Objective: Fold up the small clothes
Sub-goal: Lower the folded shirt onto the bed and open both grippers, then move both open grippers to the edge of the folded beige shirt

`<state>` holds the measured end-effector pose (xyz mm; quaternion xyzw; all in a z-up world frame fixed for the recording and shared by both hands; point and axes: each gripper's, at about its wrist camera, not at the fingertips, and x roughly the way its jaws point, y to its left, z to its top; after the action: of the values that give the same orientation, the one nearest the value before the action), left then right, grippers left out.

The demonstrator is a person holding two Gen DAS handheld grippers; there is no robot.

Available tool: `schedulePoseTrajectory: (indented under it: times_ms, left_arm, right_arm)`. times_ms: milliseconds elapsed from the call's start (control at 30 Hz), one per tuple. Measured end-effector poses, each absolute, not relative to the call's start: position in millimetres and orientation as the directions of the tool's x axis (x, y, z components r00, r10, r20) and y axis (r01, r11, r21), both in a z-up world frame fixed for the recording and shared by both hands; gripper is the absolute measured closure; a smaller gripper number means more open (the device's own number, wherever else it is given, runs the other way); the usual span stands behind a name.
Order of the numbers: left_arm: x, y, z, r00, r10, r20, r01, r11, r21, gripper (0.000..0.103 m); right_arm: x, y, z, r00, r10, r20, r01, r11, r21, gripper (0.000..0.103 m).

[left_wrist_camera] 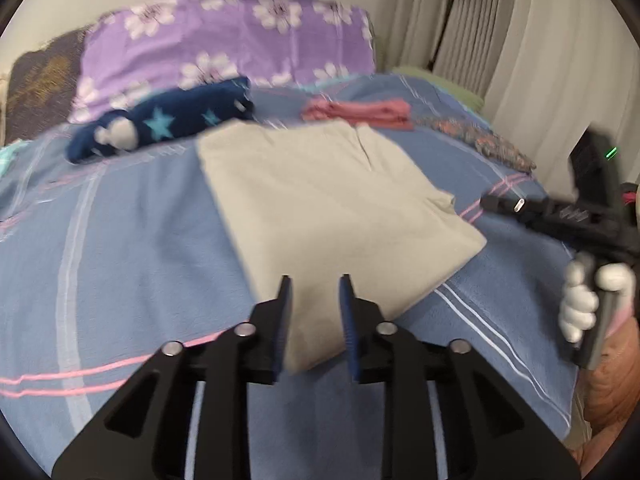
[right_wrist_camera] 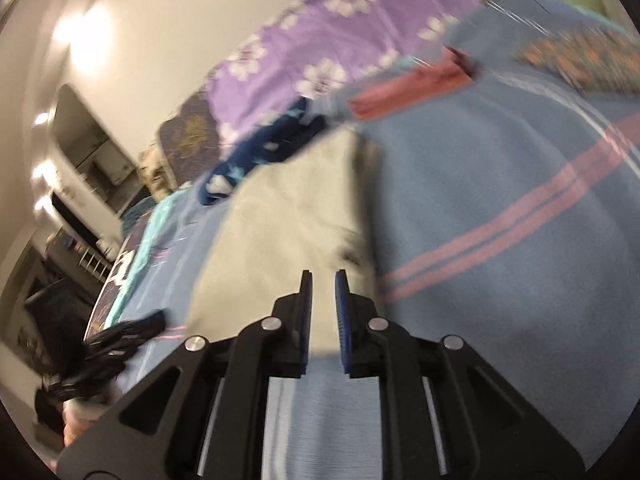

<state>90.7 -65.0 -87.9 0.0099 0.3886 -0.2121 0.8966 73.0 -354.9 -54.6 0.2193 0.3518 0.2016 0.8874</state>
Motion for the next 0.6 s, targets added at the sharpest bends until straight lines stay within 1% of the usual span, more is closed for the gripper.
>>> schedulePoseTrajectory:
  times_ms: [33,67,100,133,200,233,267,300,367,433,500,567,600]
  left_arm:
    - [100,-73,-101,0.566,-0.369,-0.737,0.386,0.909,-0.158,0.066]
    - [104,-79,-110,0.547,-0.355,-0.758,0.380,0.912,-0.153,0.064]
    - [104,-85,-117,0.555,-0.337,-0.761,0.384,0.915,-0.126,0.061]
    - [100,-88,-117,0.566,-0.338,-0.752,0.397,0.911,-0.111,0.054]
    - [97,-90,-116,0.558,-0.349,-0.753,0.422,0.901,-0.105,0.050]
    - [96,-90,-117,0.556,-0.352,-0.753,0.424,0.899,-0.107,0.049]
    - [96,-90,-118,0.554,-0.355,-0.753,0.426,0.898,-0.110,0.049]
    - [97,-90,-118,0.552,-0.359,-0.753,0.428,0.897,-0.113,0.048]
    - [96,-90,-119,0.551,-0.359,-0.753,0.431,0.895,-0.112,0.046]
    - [96,-91,-119,0.551,-0.359,-0.753,0.437,0.893,-0.107,0.044]
    - [96,-91,-118,0.554,-0.359,-0.751,0.436,0.894,-0.106,0.045]
    - [95,-89,-114,0.562,-0.364,-0.743,0.433,0.895,-0.111,0.045]
    - [94,-86,-111,0.562,-0.374,-0.737,0.429,0.895,-0.127,0.046]
  right_arm:
    - [75,-349,-50,0.668,0.522,-0.531,-0.227,0.822,0.522,0.088]
    - [80,-340,-46,0.658,0.530,-0.535,-0.252,0.824,0.507,0.088]
    - [85,-334,-45,0.650,0.534,-0.540,-0.264,0.825,0.499,0.088]
    - [90,-328,-46,0.641,0.538,-0.548,-0.276,0.827,0.490,0.088]
    - [105,-318,-55,0.624,0.514,-0.589,-0.272,0.849,0.453,0.088]
    - [113,-315,-65,0.613,0.478,-0.629,-0.238,0.871,0.430,0.088]
    - [121,-315,-80,0.599,0.424,-0.679,-0.190,0.899,0.394,0.097]
    - [126,-314,-90,0.587,0.402,-0.703,-0.169,0.910,0.379,0.100]
    - [129,-323,-99,0.579,0.447,-0.682,-0.156,0.882,0.445,0.102]
    - [130,-324,-98,0.566,0.447,-0.693,-0.157,0.884,0.441,0.102]
    - [128,-318,-96,0.573,0.428,-0.699,-0.181,0.898,0.401,0.099]
    - [126,-313,-91,0.568,0.438,-0.697,-0.219,0.897,0.385,0.085]
    - [123,-313,-87,0.577,0.452,-0.680,-0.236,0.890,0.391,0.083]
